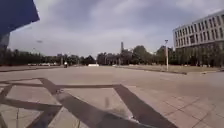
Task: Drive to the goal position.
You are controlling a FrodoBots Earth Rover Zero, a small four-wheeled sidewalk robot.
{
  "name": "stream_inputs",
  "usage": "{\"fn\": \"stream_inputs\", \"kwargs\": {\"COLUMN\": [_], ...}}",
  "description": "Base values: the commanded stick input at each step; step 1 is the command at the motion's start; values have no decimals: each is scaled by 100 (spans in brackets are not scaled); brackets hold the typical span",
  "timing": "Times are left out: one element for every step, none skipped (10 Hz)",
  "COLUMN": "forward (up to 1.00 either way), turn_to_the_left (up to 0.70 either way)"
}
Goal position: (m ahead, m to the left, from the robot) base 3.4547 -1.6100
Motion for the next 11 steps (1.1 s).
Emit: {"fn": "stream_inputs", "kwargs": {"forward": [100, 100, 100, 100, 100, 100, 100, 100, 100, 100, 100], "turn_to_the_left": [-3, -27, -40, 0, 0, 0, 0, 0, 0, 0, 0]}}
